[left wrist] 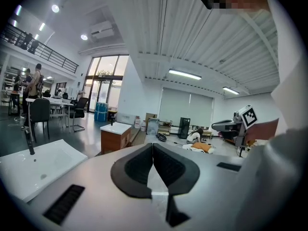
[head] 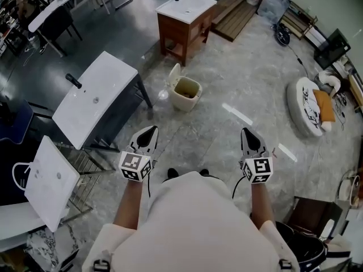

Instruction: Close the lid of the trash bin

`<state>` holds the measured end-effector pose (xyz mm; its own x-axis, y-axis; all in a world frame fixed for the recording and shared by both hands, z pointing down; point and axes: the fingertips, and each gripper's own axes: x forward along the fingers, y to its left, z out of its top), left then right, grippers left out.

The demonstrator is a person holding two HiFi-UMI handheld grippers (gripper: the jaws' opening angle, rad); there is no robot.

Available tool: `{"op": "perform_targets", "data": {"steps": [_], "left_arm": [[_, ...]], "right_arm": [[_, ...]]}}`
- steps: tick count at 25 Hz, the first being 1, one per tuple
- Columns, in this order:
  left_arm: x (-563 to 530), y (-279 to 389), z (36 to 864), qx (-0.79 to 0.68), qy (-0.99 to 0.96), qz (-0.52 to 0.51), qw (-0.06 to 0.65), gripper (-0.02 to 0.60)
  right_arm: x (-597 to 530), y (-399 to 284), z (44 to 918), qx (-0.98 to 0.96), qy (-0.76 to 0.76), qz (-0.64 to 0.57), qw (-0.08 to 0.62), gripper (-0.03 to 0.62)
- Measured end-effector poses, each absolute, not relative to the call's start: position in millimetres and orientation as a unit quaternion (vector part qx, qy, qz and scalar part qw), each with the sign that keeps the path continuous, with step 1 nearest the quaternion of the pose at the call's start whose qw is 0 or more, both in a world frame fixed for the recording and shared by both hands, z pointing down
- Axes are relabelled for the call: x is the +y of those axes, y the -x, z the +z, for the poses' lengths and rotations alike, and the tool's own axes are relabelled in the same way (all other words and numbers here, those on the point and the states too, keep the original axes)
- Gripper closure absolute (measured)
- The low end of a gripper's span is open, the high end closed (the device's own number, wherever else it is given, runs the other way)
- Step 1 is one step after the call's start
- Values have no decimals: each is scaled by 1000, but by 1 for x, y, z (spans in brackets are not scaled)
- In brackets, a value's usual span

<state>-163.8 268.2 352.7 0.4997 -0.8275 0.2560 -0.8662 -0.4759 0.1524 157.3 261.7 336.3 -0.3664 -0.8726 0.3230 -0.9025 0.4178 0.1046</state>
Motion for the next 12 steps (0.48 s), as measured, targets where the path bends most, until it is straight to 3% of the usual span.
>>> {"op": "perform_targets", "data": {"steps": [12], "left_arm": [[269,191,358,-468,-870,82,131,563]], "right_arm": [[269,-123,337,-815,-552,42,173,562]]}}
